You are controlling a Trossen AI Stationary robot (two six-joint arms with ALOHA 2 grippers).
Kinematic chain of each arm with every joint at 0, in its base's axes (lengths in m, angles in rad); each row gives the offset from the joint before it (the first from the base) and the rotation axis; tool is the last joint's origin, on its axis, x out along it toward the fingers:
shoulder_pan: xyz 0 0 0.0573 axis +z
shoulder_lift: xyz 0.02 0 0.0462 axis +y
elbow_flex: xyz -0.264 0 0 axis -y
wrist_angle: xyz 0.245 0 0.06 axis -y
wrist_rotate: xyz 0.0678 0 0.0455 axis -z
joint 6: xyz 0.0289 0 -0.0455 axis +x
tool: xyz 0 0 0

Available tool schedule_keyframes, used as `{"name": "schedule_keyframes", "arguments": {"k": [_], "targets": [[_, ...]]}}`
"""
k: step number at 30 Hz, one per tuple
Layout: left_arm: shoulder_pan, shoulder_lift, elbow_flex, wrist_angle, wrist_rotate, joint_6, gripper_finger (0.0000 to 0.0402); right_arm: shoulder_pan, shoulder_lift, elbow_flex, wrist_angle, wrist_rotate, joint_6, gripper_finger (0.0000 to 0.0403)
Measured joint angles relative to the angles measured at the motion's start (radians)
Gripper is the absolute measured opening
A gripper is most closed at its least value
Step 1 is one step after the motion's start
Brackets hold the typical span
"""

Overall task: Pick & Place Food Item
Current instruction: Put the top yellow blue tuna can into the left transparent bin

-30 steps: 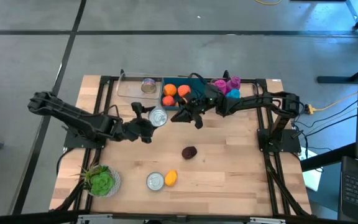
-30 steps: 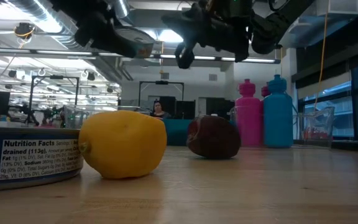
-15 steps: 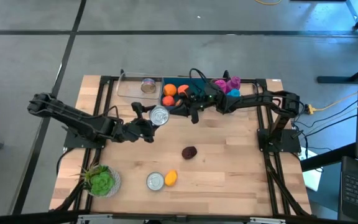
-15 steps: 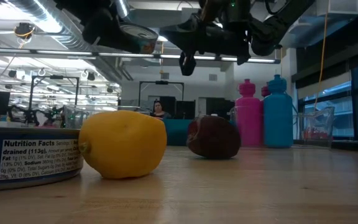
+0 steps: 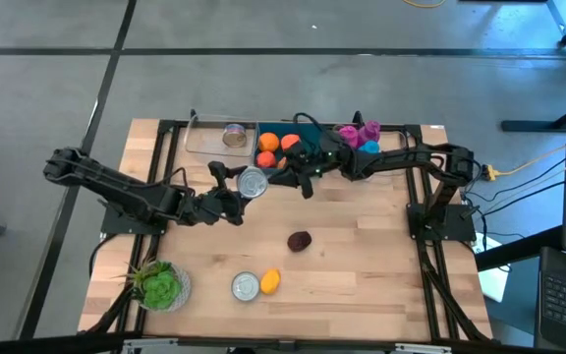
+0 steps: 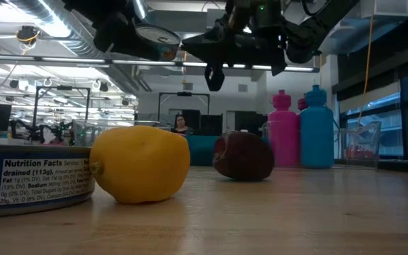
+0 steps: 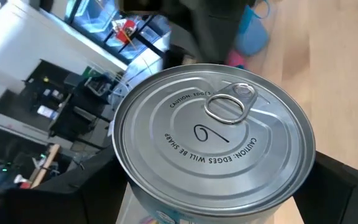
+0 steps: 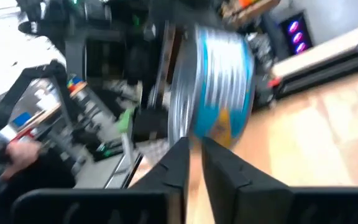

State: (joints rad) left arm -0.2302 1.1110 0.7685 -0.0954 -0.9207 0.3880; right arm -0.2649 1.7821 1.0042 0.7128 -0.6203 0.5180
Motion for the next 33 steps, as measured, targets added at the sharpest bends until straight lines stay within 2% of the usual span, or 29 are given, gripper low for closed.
{"name": "schedule_keyframes", "arguments": {"k": [4, 8, 13, 18, 24, 29, 33], "targets": [[0.001, -0.001, 0.002, -0.009, -0.04, 0.023, 0.0344, 0.0, 0.002, -0.001, -0.033, -0.076, 0.001, 0.009], [-0.006, -0.001, 0.002, -0.012, -0.053, 0.034, 0.0344, -0.001, 0.002, -0.001, -0.037, -0.111, 0.038, 0.0176], [-0.024, -0.001, 0.002, 0.017, -0.026, 0.046, 0.0344, -0.001, 0.002, -0.001, -0.037, -0.074, 0.025, 0.0284], [-0.024, -0.001, 0.002, 0.095, 0.035, 0.102, 0.0344, 0.0, 0.001, -0.001, -0.033, -0.012, -0.008, 0.0359], [0.0, 0.0, 0.002, 0.138, 0.052, 0.158, 0.0345, 0.014, 0.001, -0.001, 0.006, -0.021, -0.008, 0.0389], [0.013, 0.011, 0.002, 0.168, 0.091, 0.161, 0.0345, 0.025, 0.001, 0.0, 0.063, -0.023, -0.005, 0.0381], [0.016, 0.049, 0.003, 0.233, 0.085, 0.23, 0.0345, 0.026, 0.001, 0.013, 0.064, -0.023, -0.002, 0.0366]]}}
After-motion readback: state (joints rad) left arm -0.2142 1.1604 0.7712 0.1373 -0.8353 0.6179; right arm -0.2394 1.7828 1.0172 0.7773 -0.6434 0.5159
